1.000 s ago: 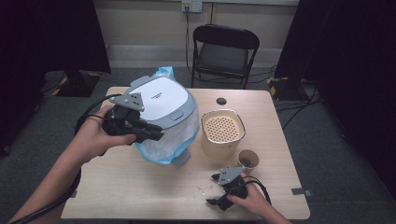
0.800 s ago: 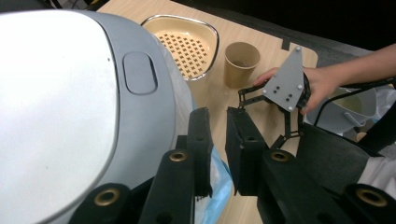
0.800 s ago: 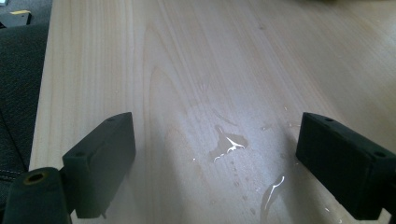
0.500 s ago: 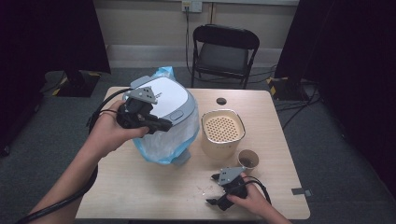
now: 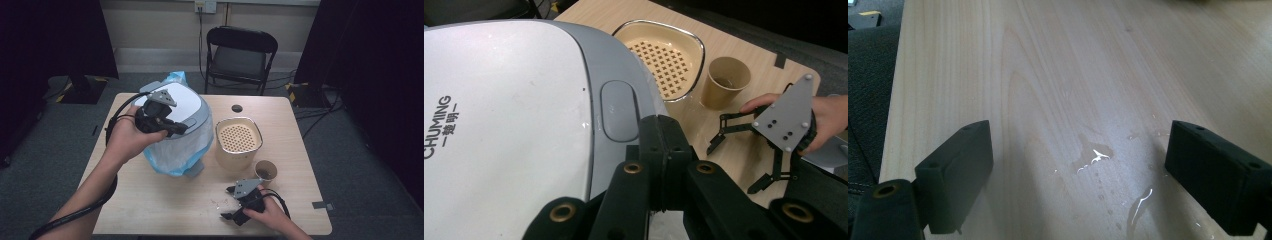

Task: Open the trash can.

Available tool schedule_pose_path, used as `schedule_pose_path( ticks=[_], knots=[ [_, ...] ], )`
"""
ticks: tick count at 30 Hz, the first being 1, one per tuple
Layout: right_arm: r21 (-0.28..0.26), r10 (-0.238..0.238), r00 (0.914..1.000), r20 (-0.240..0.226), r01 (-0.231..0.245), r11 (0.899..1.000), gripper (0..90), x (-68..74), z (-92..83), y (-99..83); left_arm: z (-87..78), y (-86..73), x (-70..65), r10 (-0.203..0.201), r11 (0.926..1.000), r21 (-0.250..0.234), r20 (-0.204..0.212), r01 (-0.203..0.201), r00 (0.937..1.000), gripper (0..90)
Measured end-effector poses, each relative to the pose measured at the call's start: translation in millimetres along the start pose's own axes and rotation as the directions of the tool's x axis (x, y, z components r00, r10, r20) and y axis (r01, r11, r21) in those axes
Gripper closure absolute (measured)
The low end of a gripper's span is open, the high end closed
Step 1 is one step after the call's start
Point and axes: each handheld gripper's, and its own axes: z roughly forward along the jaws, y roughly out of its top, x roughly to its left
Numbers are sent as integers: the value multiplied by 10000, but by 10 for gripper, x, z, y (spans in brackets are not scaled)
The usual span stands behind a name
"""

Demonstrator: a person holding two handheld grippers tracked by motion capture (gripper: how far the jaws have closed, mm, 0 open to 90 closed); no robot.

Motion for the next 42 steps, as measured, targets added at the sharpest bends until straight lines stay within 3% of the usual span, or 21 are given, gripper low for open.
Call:
schedule_pose_path(
  ticks=[9, 21, 24, 42],
  knots=[
    [2, -2, 10000, 2, 2, 10000, 111, 0, 0, 0, 87, 56, 25, -157, 9999, 24, 6, 157, 9999, 900],
    [3, -1, 10000, 2, 1, 10000, 111, 0, 0, 0, 107, 119, 51, -550, 9975, -445, -152, 542, 9984, 900],
    [3, -1, 10000, 4, 1, 10000, 111, 0, 0, 0, 136, 127, 49, -525, 9982, -298, -313, 515, 9981, 900],
    [4, 0, 10000, 2, 0, 10000, 111, 1, 0, 0, 184, 118, 39, -690, 9971, -344, -272, 680, 9972, 900]
  ],
)
